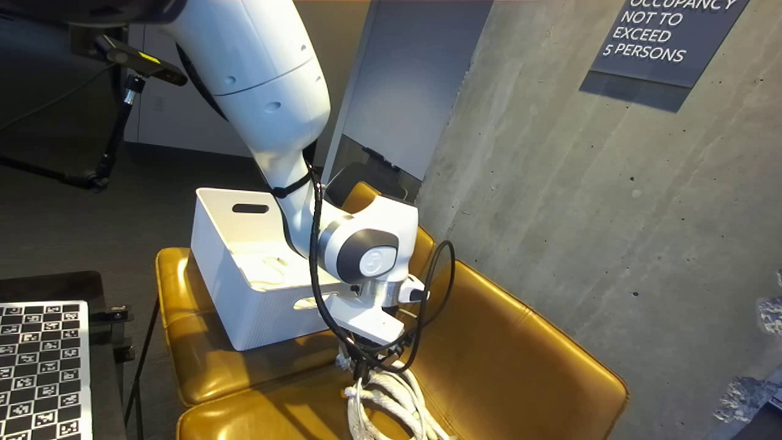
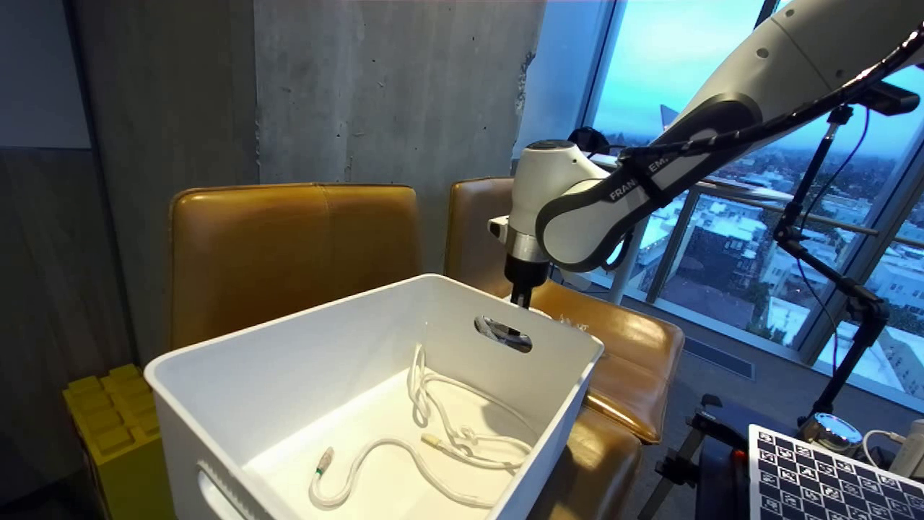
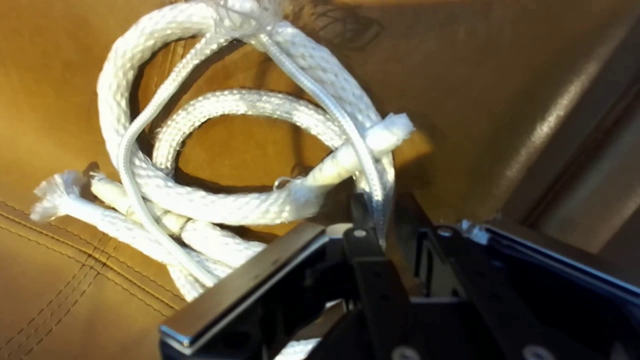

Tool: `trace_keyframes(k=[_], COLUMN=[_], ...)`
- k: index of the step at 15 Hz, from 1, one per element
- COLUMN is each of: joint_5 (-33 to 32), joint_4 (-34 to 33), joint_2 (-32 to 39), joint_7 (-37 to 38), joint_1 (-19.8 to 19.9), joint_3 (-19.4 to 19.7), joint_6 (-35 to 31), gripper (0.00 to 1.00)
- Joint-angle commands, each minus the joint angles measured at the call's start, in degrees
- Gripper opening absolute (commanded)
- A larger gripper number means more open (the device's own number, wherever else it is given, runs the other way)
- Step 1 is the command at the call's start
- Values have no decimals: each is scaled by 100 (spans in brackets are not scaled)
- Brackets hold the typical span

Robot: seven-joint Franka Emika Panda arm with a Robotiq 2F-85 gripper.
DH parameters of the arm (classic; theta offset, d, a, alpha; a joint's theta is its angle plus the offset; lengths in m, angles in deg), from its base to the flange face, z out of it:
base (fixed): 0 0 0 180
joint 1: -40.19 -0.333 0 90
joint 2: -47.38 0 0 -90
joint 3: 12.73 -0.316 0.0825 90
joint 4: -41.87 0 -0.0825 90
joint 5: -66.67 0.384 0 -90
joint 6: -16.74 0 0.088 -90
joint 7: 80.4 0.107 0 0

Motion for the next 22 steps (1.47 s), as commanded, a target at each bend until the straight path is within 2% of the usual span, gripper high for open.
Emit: trace_keyframes(k=[1,2,5,7,8,10,12,13,16,22], joint_5=[-123,-131,-151,-174,-183,-218,-237,-240,-264,-309], joint_4=[-72,-52,-18,-8,-7,-11,-8,-7,49,137], joint_2=[31,27,5,-17,-24,-22,-17,-13,-46,-106], joint_7=[-48,-45,-47,-48,-45,-33,-32,-35,-28,-17], joint_1=[-20,-28,-59,-84,-95,-121,-134,-133,-147,-182], joint_3=[47,52,46,45,44,52,58,58,67,77], joint_6=[14,2,1,0,-2,-7,-14,-14,-33,-61], gripper=[8,12,15,40,44,57,59,54,49,46])
